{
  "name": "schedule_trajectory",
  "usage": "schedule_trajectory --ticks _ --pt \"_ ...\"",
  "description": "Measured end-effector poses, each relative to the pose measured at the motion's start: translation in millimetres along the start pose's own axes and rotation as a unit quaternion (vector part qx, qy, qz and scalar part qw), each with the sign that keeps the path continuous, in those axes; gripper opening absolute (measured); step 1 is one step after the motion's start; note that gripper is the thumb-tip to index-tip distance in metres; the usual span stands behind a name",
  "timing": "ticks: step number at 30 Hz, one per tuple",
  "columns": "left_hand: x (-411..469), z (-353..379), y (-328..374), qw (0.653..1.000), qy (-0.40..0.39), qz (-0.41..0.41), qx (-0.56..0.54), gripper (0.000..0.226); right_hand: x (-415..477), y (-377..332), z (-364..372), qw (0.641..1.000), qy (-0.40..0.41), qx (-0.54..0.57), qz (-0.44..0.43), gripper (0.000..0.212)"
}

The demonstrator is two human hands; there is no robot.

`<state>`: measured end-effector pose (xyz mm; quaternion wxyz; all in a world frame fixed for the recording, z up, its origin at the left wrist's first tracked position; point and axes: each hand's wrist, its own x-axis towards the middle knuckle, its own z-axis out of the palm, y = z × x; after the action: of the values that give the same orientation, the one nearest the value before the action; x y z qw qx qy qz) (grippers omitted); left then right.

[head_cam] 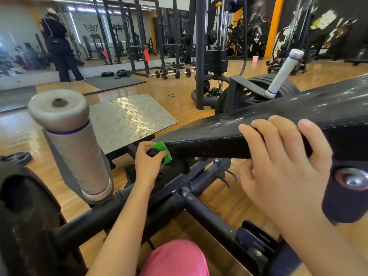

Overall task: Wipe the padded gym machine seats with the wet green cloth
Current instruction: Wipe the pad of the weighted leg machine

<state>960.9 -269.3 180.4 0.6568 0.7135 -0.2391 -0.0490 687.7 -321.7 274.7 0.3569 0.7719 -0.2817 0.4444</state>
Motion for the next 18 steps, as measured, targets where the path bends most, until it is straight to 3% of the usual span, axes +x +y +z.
schedule_trajectory --ticks 4,18 --pt "10.2 -10.0 3.1 0.997 -0.071 -0.003 0.038 0.037 -0.6 -0.8 0.4 1.000 0.003 -0.001 -0.001 0.035" --pt "74.0 -24.8 -33.6 0.987 -0.006 -0.087 0.134 0.038 -1.4 1.1 -0.2 1.000 -0.004 0.000 -0.008 0.038"
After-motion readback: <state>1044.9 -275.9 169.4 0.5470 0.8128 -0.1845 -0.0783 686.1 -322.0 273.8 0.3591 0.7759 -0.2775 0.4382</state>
